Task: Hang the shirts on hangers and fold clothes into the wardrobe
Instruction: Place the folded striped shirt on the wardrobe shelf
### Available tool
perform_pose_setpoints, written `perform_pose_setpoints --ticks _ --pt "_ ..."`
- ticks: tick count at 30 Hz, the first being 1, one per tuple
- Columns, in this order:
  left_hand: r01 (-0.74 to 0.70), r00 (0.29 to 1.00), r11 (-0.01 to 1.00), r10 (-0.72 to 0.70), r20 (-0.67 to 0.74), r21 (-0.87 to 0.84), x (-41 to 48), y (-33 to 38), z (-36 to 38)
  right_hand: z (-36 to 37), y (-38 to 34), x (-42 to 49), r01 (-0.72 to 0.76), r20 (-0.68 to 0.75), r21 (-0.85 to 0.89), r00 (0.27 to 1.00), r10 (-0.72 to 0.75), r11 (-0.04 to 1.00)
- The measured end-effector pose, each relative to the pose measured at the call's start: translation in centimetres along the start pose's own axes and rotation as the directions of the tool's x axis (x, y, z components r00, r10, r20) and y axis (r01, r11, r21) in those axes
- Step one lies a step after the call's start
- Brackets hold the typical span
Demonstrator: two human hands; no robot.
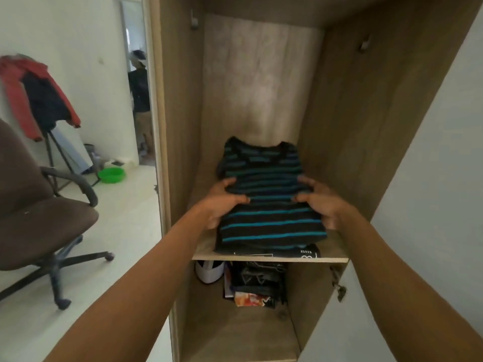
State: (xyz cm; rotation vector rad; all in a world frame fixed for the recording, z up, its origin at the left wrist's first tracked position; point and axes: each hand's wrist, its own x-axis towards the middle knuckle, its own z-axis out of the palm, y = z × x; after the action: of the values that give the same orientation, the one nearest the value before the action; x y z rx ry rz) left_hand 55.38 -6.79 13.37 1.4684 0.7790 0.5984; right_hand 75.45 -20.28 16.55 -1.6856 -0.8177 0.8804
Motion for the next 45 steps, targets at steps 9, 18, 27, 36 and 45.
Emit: perform_pose_setpoints --ticks 9,18,27,36,45 --pt "0.091 0.991 0.995 -0.087 -0.099 0.038 5.1 -4.6 -0.4 -1.3 5.3 3.6 -0.196 0.011 -0.075 0.98 0.197 0.978" --pt "-0.075 0.959 0.995 0.054 -0.279 -0.067 10.9 -3.9 0.1 -0.5 2.7 9.3 -0.006 -0.026 -0.145 1.0 0.003 0.989" --pt "-0.093 0.945 0.953 0.176 -0.276 0.287 14.5 -3.1 -0.6 0.0 3.7 12.4 0.028 -0.127 -0.247 0.99 -0.061 0.969" --pt "-0.139 0.987 0.535 0.141 0.075 0.833 4.2 -4.8 3.9 3.0 8.3 6.6 0.252 0.053 -0.731 0.947 -0.316 0.634" --pt "-0.141 0.99 0.316 0.073 0.124 0.938 3.4 -7.6 3.5 4.5 10.5 4.9 0.144 -0.05 -0.803 0.951 -0.307 0.578"
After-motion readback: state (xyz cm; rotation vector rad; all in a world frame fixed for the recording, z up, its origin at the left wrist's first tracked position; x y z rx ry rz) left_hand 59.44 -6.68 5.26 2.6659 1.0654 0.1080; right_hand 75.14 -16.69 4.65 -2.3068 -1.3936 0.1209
